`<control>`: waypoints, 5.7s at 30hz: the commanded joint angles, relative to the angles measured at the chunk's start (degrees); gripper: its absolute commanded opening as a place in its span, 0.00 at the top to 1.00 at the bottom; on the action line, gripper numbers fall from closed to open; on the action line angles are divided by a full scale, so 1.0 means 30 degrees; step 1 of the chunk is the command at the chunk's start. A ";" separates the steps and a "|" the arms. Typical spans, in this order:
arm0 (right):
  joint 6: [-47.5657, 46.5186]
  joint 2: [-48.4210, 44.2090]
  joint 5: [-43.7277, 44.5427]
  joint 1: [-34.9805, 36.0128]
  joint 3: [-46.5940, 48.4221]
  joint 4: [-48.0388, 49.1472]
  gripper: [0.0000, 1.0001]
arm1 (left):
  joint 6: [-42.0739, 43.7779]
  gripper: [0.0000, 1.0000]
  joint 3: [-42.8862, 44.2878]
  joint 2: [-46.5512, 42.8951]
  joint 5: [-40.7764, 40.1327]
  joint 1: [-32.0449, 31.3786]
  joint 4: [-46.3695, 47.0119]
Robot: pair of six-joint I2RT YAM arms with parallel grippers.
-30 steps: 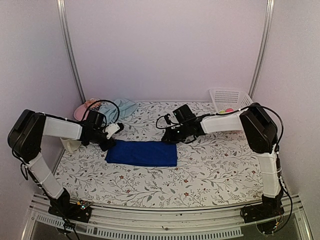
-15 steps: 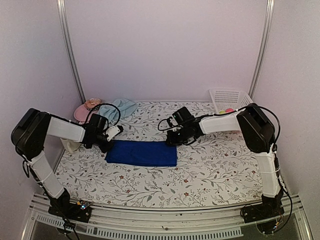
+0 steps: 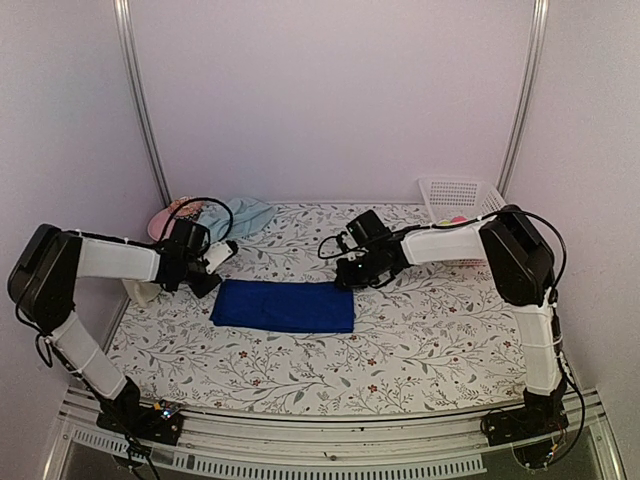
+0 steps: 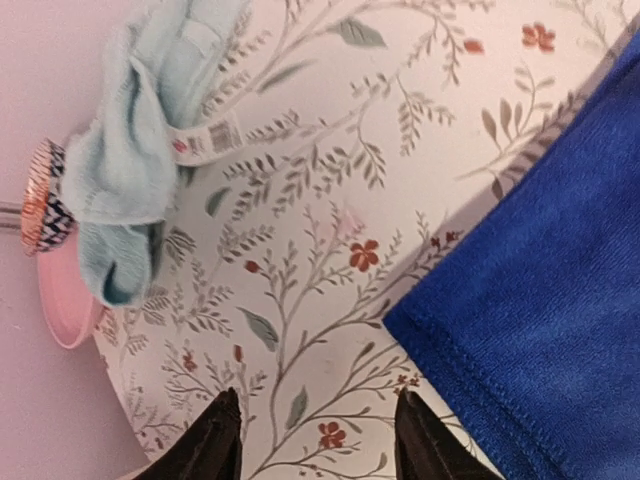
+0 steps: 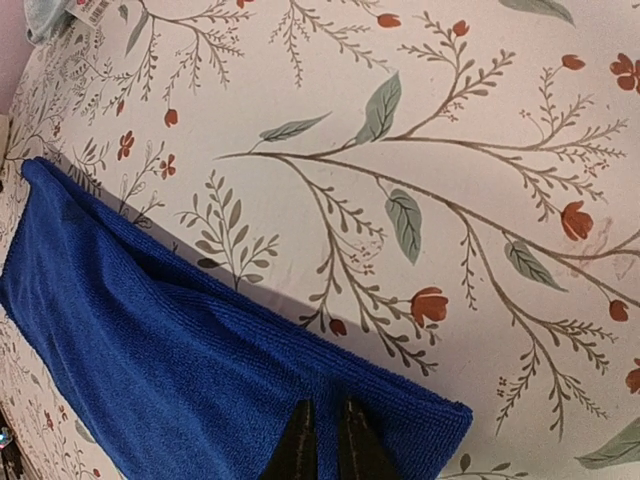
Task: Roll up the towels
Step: Smooth out the towel at the center of the board, then rotate the towel at the center of the board.
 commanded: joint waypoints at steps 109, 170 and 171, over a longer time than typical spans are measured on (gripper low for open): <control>-0.1291 -0.3930 0.2280 0.9870 -0.3536 -0.9451 0.90 | 0.0658 0.03 -0.0654 -0.3724 0.1971 0.0833 0.0662; -0.2576 0.6707 0.8592 0.2041 0.9383 -0.2668 0.01 | -0.0010 0.03 -0.4913 -0.9730 0.6619 0.3090 0.0682; -0.2388 0.6451 0.8910 0.1760 0.9026 -0.2661 0.01 | 0.0047 0.03 -0.4915 -0.9734 0.6652 0.3093 0.0738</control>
